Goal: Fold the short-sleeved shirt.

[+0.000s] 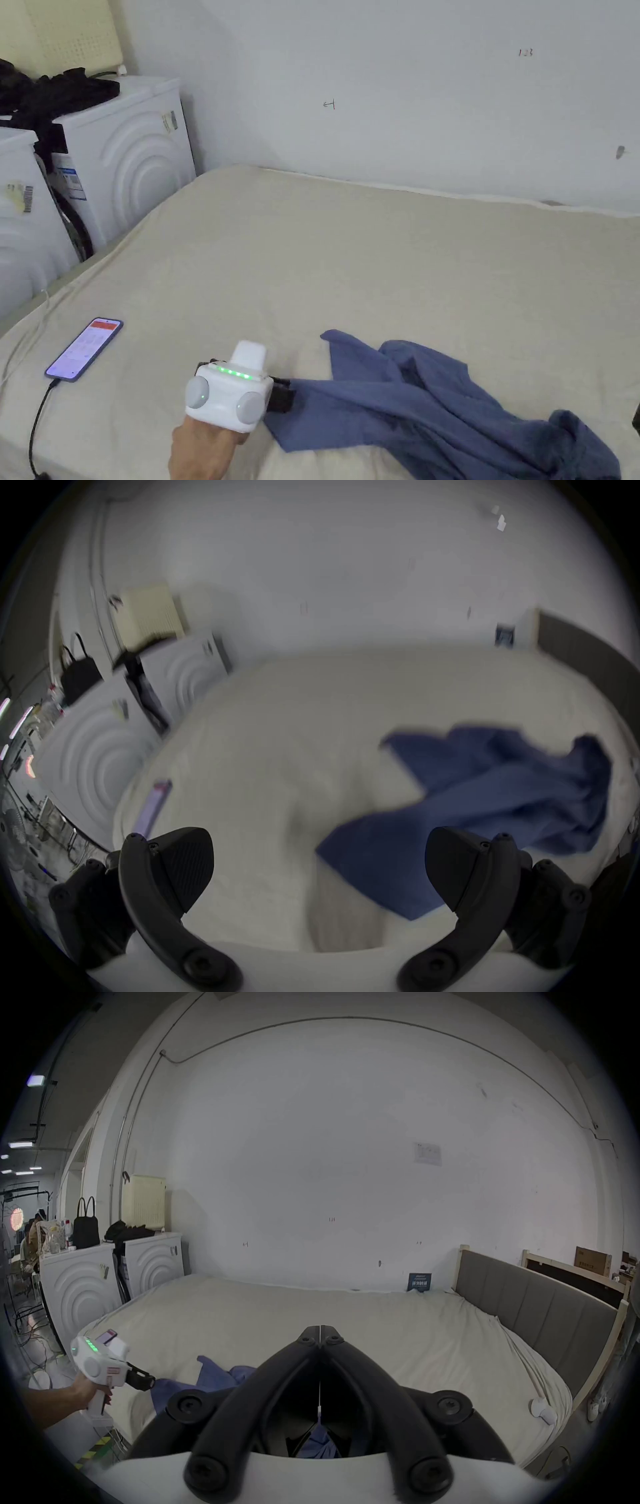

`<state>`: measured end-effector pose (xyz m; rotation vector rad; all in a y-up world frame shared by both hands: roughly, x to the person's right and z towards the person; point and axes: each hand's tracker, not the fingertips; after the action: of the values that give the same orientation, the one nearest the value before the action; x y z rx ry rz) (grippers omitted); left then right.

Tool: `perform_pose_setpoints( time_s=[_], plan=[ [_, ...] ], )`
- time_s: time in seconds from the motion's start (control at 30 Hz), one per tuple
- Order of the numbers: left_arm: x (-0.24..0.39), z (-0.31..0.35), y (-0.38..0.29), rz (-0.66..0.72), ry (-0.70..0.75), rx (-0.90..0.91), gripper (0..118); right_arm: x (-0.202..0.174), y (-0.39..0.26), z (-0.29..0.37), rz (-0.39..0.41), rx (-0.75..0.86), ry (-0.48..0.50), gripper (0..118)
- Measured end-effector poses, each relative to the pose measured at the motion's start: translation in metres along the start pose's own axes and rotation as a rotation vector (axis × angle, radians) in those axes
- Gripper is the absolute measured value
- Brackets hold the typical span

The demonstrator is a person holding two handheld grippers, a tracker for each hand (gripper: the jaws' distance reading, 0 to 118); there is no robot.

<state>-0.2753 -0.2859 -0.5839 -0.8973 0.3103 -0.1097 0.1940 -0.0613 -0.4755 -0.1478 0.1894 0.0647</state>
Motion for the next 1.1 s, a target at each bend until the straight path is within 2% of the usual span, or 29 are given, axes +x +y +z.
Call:
perform_pose_setpoints(
  time_s=[0.1,0.17,0.23,0.27,0.3,0.33,0.37,0.4,0.47,0.5,0.63,0.67,0.73,0.77,0.8,0.83,0.87,0.9,0.97,1.1],
  plan=[
    [-0.008,-0.034,-0.004,0.094,-0.126,-0.096,118,-0.004,-0.009,-0.009,0.036,-0.041,0.004,0],
    [-0.004,-0.045,-0.01,0.118,-0.085,-0.166,116,-0.006,-0.016,-0.013,0.05,-0.058,0.014,0],
    [-0.003,-0.053,-0.012,0.196,-0.101,-0.106,105,-0.007,-0.02,-0.019,0.052,-0.077,0.016,0],
    [-0.001,-0.052,-0.011,0.165,-0.103,-0.108,97,-0.007,-0.023,-0.022,0.05,-0.081,0.015,0],
    [0.001,-0.049,-0.012,0.16,-0.107,-0.098,80,-0.008,-0.025,-0.025,0.046,-0.088,0.017,0],
    [0.008,-0.03,-0.02,0.085,-0.12,-0.02,62,-0.01,-0.028,-0.031,0.036,-0.1,0.024,0],
    [0.013,-0.021,-0.024,0.052,-0.134,0.005,26,-0.012,-0.03,-0.036,0.031,-0.108,0.031,0],
    [0.017,-0.016,-0.025,0.039,-0.155,0.021,0,-0.014,-0.032,-0.039,0.031,-0.12,0.039,0],
    [0.032,-0.01,-0.026,0.027,-0.211,0.128,0,-0.021,-0.037,-0.045,0.05,-0.139,0.056,0],
    [0.028,-0.011,-0.027,0.02,-0.117,0.077,0,-0.023,-0.039,-0.047,0.055,-0.143,0.066,0],
    [0.017,0.0,-0.039,0.19,-0.147,0.201,0,-0.025,-0.051,-0.057,0.012,-0.202,0.165,0],
    [0.015,0.01,-0.042,0.223,-0.142,0.245,0,-0.025,-0.054,-0.061,0.012,-0.196,0.156,0],
    [0.011,0.026,-0.043,0.263,-0.177,0.31,0,-0.027,-0.06,-0.078,0.03,-0.206,0.171,0],
    [0.014,0.04,-0.043,0.271,-0.147,0.32,0,-0.029,-0.062,-0.089,0.065,-0.215,0.198,1],
    [0.013,0.046,-0.041,0.286,-0.14,0.337,0,-0.03,-0.064,-0.099,0.101,-0.215,0.22,20],
    [0.012,0.054,-0.039,0.246,-0.122,0.333,0,-0.031,-0.066,-0.114,0.132,-0.216,0.238,56],
    [0.012,0.062,-0.039,0.237,-0.119,0.352,0,-0.032,-0.069,-0.137,0.157,-0.267,0.286,100],
    [0.012,0.068,-0.039,0.234,-0.134,0.374,0,-0.034,-0.071,-0.159,0.186,-0.353,0.322,118],
    [0.012,0.079,-0.037,0.241,-0.153,0.38,0,-0.031,-0.074,-0.208,0.167,-0.399,0.371,118],
    [0.011,0.095,-0.034,0.263,-0.172,0.387,0,-0.046,-0.108,-0.305,0.128,-0.524,0.392,118]
  ],
)
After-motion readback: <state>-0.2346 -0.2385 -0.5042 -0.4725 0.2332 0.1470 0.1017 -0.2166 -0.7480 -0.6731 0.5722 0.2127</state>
